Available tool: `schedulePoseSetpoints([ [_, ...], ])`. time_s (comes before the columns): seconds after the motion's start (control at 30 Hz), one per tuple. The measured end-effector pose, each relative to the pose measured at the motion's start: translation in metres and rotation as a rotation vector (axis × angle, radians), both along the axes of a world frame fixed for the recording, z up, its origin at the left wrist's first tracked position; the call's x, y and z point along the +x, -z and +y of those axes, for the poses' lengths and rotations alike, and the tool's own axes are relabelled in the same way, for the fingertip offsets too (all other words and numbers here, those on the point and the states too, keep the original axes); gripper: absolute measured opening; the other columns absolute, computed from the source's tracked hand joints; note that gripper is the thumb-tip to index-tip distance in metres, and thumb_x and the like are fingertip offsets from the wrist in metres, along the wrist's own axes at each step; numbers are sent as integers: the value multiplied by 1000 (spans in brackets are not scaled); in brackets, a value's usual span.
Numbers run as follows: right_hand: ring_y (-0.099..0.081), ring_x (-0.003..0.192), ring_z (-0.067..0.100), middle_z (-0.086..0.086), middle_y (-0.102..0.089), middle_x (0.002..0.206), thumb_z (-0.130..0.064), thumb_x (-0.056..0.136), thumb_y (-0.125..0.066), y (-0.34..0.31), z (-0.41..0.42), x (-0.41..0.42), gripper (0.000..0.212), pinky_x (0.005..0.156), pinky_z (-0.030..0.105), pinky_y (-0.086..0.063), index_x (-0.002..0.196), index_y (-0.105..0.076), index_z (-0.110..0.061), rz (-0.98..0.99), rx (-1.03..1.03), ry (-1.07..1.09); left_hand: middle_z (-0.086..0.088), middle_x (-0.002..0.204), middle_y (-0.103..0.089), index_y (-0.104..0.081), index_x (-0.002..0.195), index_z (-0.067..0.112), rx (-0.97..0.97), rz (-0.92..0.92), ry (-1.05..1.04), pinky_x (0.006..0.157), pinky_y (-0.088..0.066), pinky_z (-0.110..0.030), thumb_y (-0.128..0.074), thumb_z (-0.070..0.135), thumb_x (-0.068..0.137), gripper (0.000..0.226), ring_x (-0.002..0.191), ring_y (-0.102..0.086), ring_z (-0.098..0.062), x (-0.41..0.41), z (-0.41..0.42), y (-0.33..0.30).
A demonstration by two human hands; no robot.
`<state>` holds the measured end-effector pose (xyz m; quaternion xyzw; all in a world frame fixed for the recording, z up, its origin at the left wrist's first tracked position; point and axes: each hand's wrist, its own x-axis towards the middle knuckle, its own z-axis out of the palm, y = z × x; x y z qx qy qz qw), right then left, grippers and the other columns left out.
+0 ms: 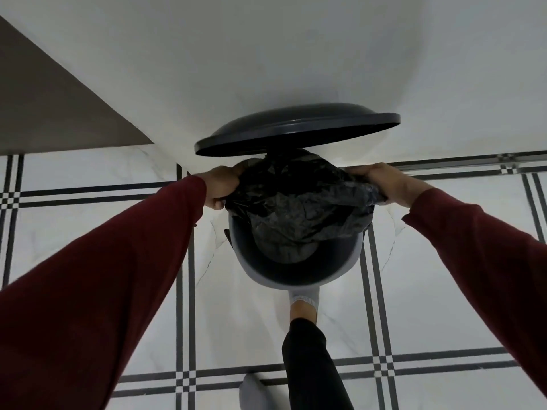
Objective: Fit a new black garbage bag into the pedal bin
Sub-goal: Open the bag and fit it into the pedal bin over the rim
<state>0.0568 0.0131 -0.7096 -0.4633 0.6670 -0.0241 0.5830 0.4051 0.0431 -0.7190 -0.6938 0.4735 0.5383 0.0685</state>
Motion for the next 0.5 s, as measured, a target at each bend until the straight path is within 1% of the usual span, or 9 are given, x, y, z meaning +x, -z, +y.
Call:
schedulePoseSetpoints([
  [0.03, -52, 48, 7, -3, -56, 64, -11, 95, -48, 3, 2, -4, 25, 40, 19, -37, 93, -73, -15, 23, 73, 77, -2, 76, -47, -62, 116, 29, -4, 10, -52, 43, -29, -20, -34, 12, 93, 40, 46, -40, -11, 4, 7, 3],
  [0.07, -40, 41, 7, -4, -45, 60, -11, 90, -44, 5, 6, -7, 24, 40, 16, -26, 83, -66, -19, 24, 153, 191, -1, 74, -45, -65, 111, 23, -2, 34, -112, 43, -26, -19, -35, 10, 94, 37, 45, -38, -10, 10, 17, 7],
  [0.13, -32, 48, 10, -2, -38, 68, -11, 83, -35, 7, 14, -12, 22, 43, 14, -20, 86, -53, -24, -27, 295, 356, -2, 82, -52, -69, 119, 15, 39, 183, -238, 39, -29, -18, -38, -2, 95, 43, 52, -41, -11, 19, 37, 12],
  [0.2, -34, 53, 12, -1, -45, 71, -12, 84, -31, 8, 22, -13, 26, 42, 14, -22, 88, -53, -24, -116, 385, 413, -5, 97, -58, -65, 129, 8, -33, 268, -331, 46, -41, -17, -39, -18, 91, 52, 66, -50, -15, 21, 54, 11],
  [0.27, -42, 53, 12, -2, -52, 72, -9, 88, -31, 9, 33, -13, 31, 40, 14, -26, 87, -57, -25, -192, 435, 435, -9, 105, -64, -68, 123, 13, -117, 301, -568, 63, -54, -25, -41, -23, 86, 59, 84, -61, -22, 15, 67, 8],
  [0.3, -43, 56, 10, -3, -52, 75, -7, 90, -33, 9, 41, -14, 32, 40, 14, -28, 88, -60, -25, -209, 435, 436, -11, 108, -67, -70, 119, 15, -170, 327, -675, 68, -58, -28, -43, -25, 84, 59, 88, -64, -24, 12, 74, 6],
  [0.37, -40, 63, 9, -4, -49, 80, -2, 93, -42, 11, 57, -22, 32, 47, 16, -33, 96, -67, -22, -226, 387, 411, -13, 112, -70, -72, 116, 12, -266, 351, -800, 69, -63, -29, -52, -26, 83, 54, 88, -68, -26, 8, 90, 5],
  [0.43, -45, 67, 8, -7, -55, 82, 1, 90, -49, 15, 75, -33, 41, 57, 19, -39, 107, -76, -24, -264, 346, 433, -18, 109, -73, -75, 113, 5, -360, 248, -813, 74, -63, -35, -63, -19, 84, 40, 85, -69, -29, 9, 110, 4],
  [0.5, -53, 68, 9, -8, -66, 82, 5, 88, -52, 16, 93, -42, 51, 62, 20, -48, 115, -78, -29, -321, 317, 519, -20, 97, -76, -78, 105, 4, -409, 139, -831, 78, -61, -38, -73, -9, 84, 25, 78, -71, -25, 10, 130, 2],
])
